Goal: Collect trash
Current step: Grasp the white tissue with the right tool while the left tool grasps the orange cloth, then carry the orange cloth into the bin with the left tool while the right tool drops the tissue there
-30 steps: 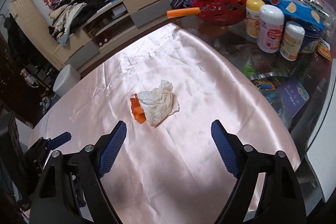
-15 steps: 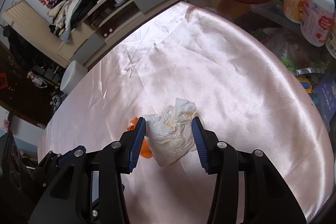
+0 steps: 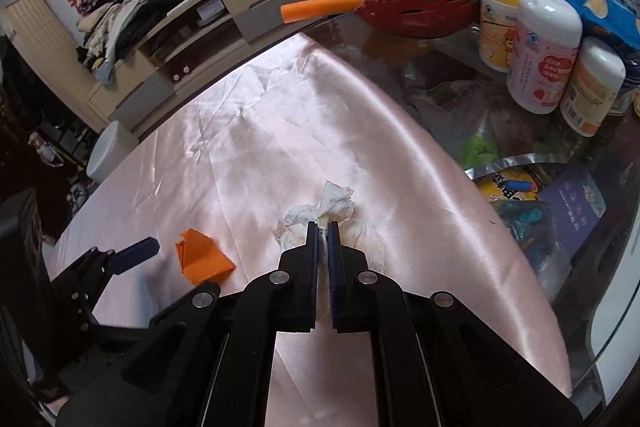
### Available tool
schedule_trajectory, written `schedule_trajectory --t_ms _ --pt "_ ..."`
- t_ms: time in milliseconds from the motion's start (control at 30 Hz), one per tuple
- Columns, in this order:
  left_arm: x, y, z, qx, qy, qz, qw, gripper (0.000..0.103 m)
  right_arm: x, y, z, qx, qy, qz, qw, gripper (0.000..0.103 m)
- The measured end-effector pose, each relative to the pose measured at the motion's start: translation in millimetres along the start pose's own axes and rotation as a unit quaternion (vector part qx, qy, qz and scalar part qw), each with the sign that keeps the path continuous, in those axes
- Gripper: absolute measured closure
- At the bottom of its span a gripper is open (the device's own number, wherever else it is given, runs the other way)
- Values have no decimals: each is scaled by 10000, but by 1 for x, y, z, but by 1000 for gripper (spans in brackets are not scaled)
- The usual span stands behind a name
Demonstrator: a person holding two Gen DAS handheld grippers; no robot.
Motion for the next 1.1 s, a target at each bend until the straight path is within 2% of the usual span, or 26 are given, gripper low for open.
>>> schedule_trajectory --t_ms 100,167,200,500,700,900,1100 --pt "-10 -6 4 -17 -8 -85 10000 34 9 6 8 21 40 24 10000 97" --pt "-14 -7 5 -19 50 -157 9999 60 14 11 11 33 44 43 10000 97" --pt "-15 -7 6 -27 65 -176 9998 66 17 13 10 41 44 46 10000 97" --pt "19 3 13 -195 -60 17 9998 68 49 24 10 154 185 157 9996 97" --pt "68 12 29 -404 -159 287 9986 68 101 35 17 202 408 428 9980 97" --pt "125 35 49 -532 14 600 9968 68 165 67 29 227 771 701 9943 97" --pt "163 70 70 -668 112 752 9949 68 214 112 50 21 1067 865 9905 97"
Point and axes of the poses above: each gripper's, at about its wrist camera, not at the fingertips, and x roughly against the way its jaws point, z to its right, y to its underside, the point moved 1 cm from there along -x, roughly the way its jaws point, and after that the axes turned 3 degrees about -z, right-handed, at the moved point
